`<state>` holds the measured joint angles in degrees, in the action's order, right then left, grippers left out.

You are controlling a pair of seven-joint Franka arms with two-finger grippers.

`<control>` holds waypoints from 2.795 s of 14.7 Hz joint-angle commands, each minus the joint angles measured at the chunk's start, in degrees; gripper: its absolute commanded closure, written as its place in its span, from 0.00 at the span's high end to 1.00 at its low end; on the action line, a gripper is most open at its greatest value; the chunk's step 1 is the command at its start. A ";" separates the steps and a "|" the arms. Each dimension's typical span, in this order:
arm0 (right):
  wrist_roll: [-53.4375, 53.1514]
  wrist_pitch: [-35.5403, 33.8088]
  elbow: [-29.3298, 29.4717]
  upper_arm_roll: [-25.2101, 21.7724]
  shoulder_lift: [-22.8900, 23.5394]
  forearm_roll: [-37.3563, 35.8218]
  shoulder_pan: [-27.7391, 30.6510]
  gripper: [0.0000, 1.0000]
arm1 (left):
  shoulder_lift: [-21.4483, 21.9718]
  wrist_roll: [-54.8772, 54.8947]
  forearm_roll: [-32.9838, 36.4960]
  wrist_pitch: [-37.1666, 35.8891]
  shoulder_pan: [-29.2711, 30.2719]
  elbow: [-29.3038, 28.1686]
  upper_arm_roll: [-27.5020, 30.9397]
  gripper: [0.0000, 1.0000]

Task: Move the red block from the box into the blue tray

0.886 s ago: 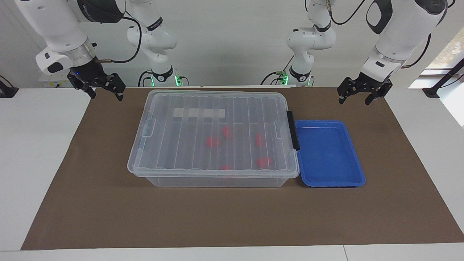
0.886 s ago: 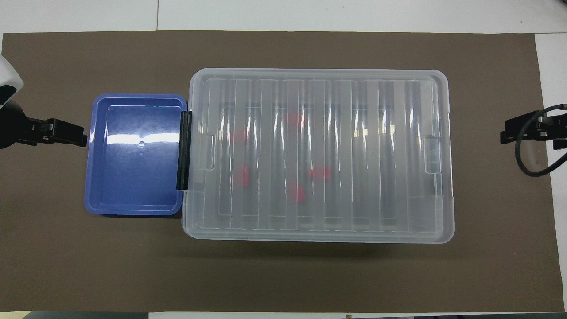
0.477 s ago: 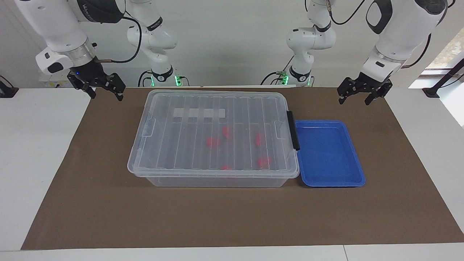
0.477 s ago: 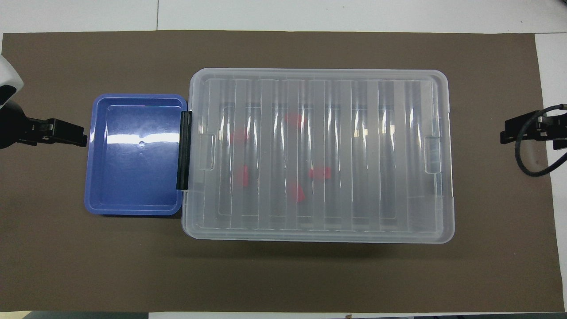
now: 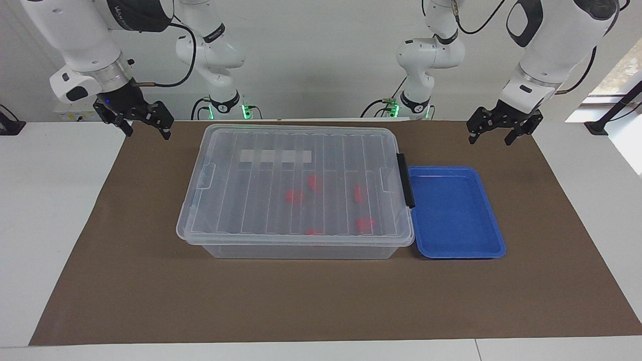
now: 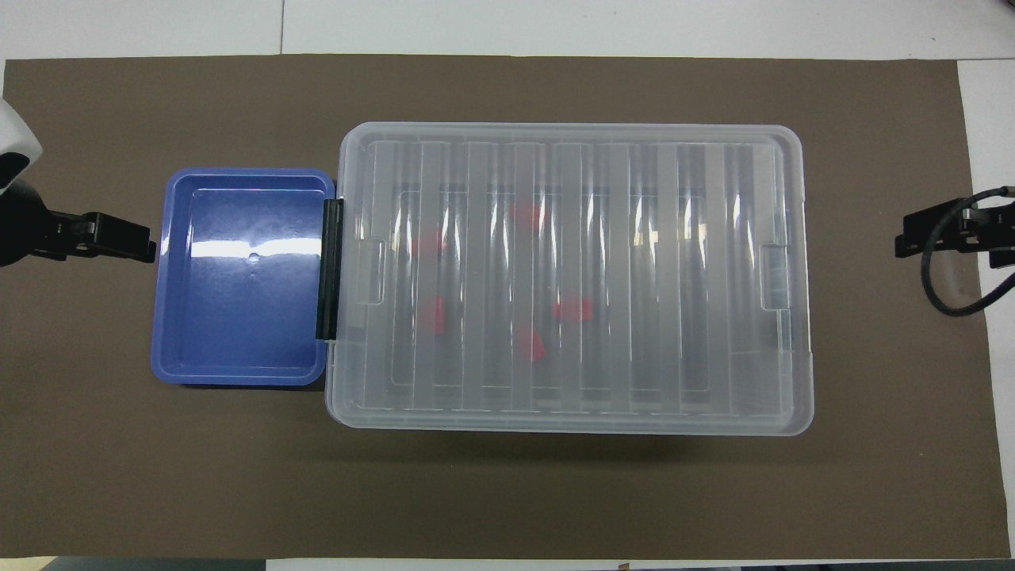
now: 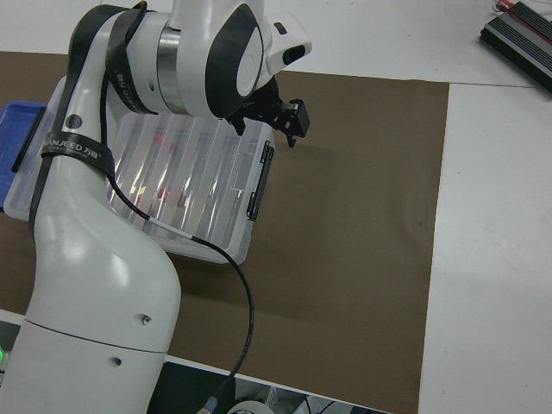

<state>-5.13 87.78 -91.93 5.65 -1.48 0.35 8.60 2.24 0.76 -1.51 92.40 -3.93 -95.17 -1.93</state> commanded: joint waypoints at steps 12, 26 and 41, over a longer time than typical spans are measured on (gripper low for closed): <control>-6.18 11.96 -6.59 0.68 2.88 0.88 -5.33 1.00 | 0.75 0.04 0.54 0.06 -0.20 -0.36 0.35 1.00; -2.79 21.46 -20.91 0.50 2.19 0.44 -4.04 1.00 | 0.75 0.04 0.54 0.06 -0.20 -0.36 0.35 1.00; 16.54 26.56 -23.56 0.42 1.66 -2.63 8.53 1.00 | 1.19 -0.49 0.45 0.06 -1.08 -1.15 0.18 1.00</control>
<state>8.44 112.49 -114.05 5.53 0.87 -0.42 15.16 2.24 0.75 -1.50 92.36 -4.18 -95.18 -2.04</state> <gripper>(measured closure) 0.000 0.000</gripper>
